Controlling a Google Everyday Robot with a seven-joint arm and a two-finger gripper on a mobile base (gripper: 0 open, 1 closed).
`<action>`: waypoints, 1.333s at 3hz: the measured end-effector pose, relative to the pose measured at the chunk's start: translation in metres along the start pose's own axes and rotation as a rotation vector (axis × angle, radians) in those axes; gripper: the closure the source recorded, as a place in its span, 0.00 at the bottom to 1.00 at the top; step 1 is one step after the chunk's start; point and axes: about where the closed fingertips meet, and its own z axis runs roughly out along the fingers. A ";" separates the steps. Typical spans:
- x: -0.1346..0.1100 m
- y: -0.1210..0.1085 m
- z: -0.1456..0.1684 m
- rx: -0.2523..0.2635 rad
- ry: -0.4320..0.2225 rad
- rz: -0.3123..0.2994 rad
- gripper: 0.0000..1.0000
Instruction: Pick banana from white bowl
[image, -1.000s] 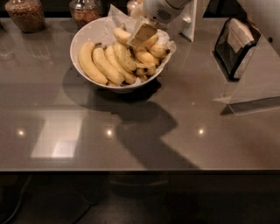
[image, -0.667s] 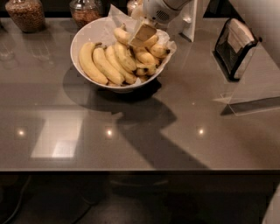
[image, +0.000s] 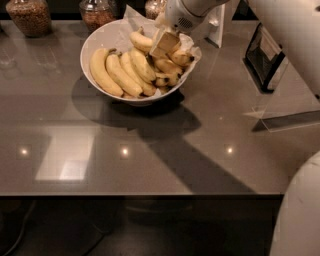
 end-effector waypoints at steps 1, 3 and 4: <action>0.009 0.001 0.011 -0.016 0.016 0.018 0.39; 0.013 0.005 0.022 -0.036 0.019 0.031 0.79; 0.012 0.005 0.023 -0.036 0.014 0.031 0.99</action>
Offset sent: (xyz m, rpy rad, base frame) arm 0.0108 -0.0015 -0.0332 -0.0073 0.0696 -0.0220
